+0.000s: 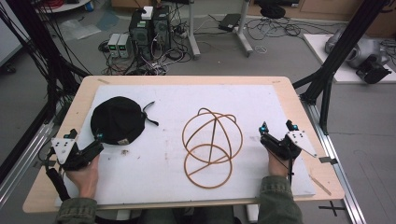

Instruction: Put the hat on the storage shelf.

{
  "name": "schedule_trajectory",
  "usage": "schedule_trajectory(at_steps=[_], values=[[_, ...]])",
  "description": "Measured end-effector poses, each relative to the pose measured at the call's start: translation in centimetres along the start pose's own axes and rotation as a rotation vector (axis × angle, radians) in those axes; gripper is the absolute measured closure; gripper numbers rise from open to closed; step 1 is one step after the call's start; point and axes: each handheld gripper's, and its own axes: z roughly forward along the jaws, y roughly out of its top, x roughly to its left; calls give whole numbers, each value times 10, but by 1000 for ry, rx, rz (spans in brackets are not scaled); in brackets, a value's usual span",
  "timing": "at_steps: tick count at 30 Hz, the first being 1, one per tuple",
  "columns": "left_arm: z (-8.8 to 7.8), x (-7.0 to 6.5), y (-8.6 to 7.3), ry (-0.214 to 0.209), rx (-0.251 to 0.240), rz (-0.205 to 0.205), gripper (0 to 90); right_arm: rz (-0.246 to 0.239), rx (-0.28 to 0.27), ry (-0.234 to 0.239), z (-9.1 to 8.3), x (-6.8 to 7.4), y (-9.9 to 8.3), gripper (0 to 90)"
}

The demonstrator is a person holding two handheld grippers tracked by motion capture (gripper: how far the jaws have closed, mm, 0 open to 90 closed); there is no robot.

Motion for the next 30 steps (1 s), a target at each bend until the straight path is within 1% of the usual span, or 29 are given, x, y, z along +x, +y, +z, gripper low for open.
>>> schedule_trajectory(at_steps=[1,2,3,5,6,8,15,16,17,19,20,22,23,24,26,28,29,30], values=[[0,0,0,-3,-3,0,176,1,-2,1,0,0,0,88],[0,0,0,-5,-6,-1,175,13,3,-1,-1,0,0,88],[0,0,0,-7,-9,0,174,5,-2,-2,-1,-1,0,88],[0,0,0,-10,-8,0,168,8,-1,-5,-1,-1,-1,88],[0,1,0,-5,-8,-10,164,6,-2,-6,-2,-1,-1,88],[0,2,0,2,-7,-17,159,8,-3,-12,-2,-1,-1,87],[-2,3,2,6,-10,-31,150,1,-2,-9,-2,-1,-2,88],[-3,2,4,8,-27,-39,149,-7,0,-6,-2,0,-2,88],[-4,1,6,10,-35,-36,142,-7,-1,-8,-2,0,-2,88],[-6,-1,11,-5,-46,-31,137,-8,0,-7,-2,0,-2,88],[-7,-1,14,-11,-48,-22,137,-11,0,-6,-2,0,-2,88],[-7,-2,15,-19,-51,-17,134,-17,-2,-6,-2,0,-2,88],[-8,-3,18,-27,-54,-8,133,-14,-1,-5,-2,0,-2,88],[-9,-4,19,-27,-56,-2,132,-11,-1,-3,-2,0,-2,88],[-9,-5,20,-26,-54,0,133,-7,0,-3,-2,0,-2,88],[-8,-6,24,-24,-24,-4,133,-6,-2,1,-2,0,-2,88],[-7,-6,25,-36,-10,-11,133,-8,-3,4,-1,-1,-2,88],[-7,-6,25,-36,-10,-11,134,-7,1,4,-1,-1,-2,88]])
